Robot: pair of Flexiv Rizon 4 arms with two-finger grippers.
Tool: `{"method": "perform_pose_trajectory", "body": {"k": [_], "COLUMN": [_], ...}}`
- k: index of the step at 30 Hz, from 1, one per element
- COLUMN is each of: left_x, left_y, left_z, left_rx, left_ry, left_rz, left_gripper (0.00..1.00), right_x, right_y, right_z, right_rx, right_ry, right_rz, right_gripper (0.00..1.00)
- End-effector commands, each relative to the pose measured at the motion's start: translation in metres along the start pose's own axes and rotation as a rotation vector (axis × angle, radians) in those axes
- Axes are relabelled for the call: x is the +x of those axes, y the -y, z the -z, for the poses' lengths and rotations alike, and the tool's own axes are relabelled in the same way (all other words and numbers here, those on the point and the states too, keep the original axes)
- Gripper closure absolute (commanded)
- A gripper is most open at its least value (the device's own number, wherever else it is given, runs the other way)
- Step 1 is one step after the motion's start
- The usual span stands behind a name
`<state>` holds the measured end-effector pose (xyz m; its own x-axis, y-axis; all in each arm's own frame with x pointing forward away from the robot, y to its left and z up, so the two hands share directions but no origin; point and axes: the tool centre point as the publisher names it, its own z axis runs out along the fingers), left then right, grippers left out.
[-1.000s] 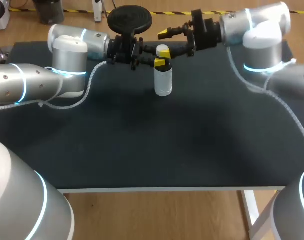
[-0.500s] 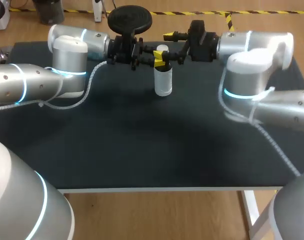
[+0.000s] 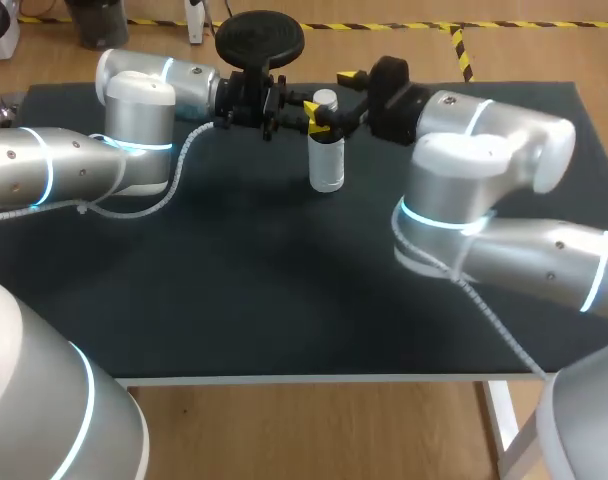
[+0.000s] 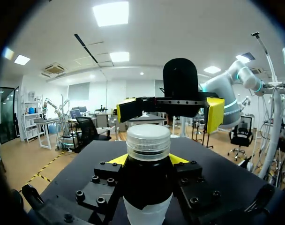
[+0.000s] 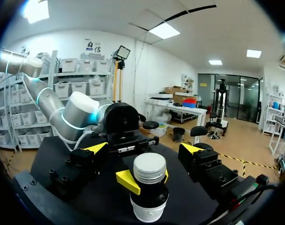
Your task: Unscrew the bottle cap
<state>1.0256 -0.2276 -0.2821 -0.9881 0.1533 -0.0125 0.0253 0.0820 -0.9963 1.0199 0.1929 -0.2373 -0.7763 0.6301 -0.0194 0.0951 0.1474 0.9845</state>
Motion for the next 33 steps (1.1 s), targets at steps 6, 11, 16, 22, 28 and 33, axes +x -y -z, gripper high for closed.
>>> {"method": "perform_pose_trajectory", "body": {"k": [6,11,16,22,28,33], "left_x": [-0.0018,-0.0018,-0.0018,-0.0018,-0.0018,-0.0018], "left_y": [-0.0003,-0.0003,-0.0003,-0.0003,-0.0003,-0.0003], "left_z": [0.0004,0.0004,0.0004,0.0004,0.0004,0.0004], "left_rx": [0.0,0.0,0.0,0.0,0.0,0.0], "left_ry": [-0.006,-0.006,-0.006,-0.006,-0.006,-0.006], "left_rz": [0.001,0.001,0.001,0.001,0.001,0.001], "left_gripper": [1.0,1.0,1.0,1.0,1.0,1.0], "right_x": [-0.0009,-0.0024,-0.0037,-0.0047,-0.0052,-0.0053], "right_y": [0.0098,0.0099,0.0105,0.0108,0.0106,0.0104], "right_z": [-0.0036,-0.0049,-0.0062,-0.0078,-0.0088,-0.0089], "right_rx": [-0.025,-0.028,-0.028,-0.029,-0.03,-0.029], "right_ry": [0.079,0.065,0.05,0.042,0.034,0.031], "right_rz": [-0.018,-0.019,-0.02,-0.02,-0.019,-0.018], "right_gripper": [0.0,0.0,0.38,0.39,0.59,0.76]}}
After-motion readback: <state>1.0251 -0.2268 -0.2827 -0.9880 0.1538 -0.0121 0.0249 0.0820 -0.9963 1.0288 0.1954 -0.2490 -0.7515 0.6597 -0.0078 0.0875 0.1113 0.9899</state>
